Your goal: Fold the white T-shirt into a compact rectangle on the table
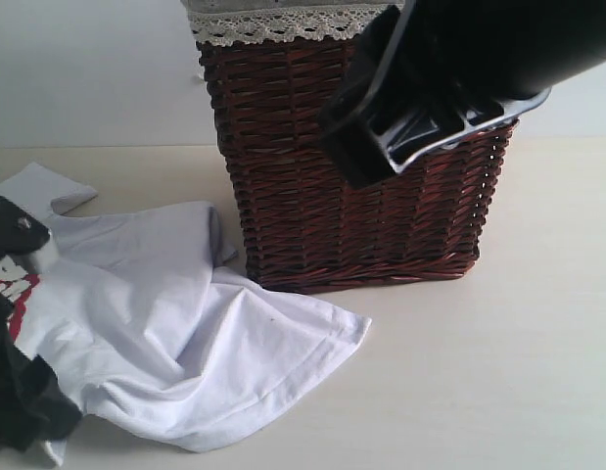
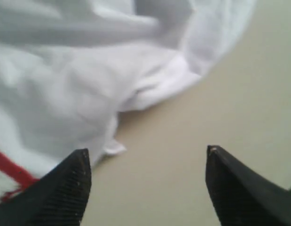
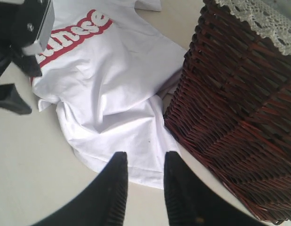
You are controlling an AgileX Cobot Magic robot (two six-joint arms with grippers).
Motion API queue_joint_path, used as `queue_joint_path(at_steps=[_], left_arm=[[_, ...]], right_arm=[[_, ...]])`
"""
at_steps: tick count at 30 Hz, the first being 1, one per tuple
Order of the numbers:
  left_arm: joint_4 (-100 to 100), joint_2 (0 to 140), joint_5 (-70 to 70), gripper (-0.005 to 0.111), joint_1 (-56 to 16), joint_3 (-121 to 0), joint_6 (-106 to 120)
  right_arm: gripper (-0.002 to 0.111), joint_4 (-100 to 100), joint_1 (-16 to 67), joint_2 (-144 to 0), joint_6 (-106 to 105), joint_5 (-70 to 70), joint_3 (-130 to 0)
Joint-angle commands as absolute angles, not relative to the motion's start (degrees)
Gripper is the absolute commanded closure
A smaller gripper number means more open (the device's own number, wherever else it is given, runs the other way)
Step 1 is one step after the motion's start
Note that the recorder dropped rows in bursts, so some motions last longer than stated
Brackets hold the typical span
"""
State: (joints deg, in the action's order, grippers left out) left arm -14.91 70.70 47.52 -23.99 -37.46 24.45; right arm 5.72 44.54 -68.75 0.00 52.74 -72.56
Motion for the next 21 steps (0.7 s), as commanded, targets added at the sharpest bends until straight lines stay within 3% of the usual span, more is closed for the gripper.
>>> queue_joint_path(at_steps=[1,21], left_arm=[[-17.3,74.0,51.0,0.046,-28.7,-36.2,23.8],[1.2,93.4,27.9,0.047,-29.6,-34.7,7.3]], right_arm=[[0.080,6.0,44.2,-68.5,0.0,52.5,-72.4],[0.080,6.0,44.2,-68.5,0.0,52.5,-72.4]])
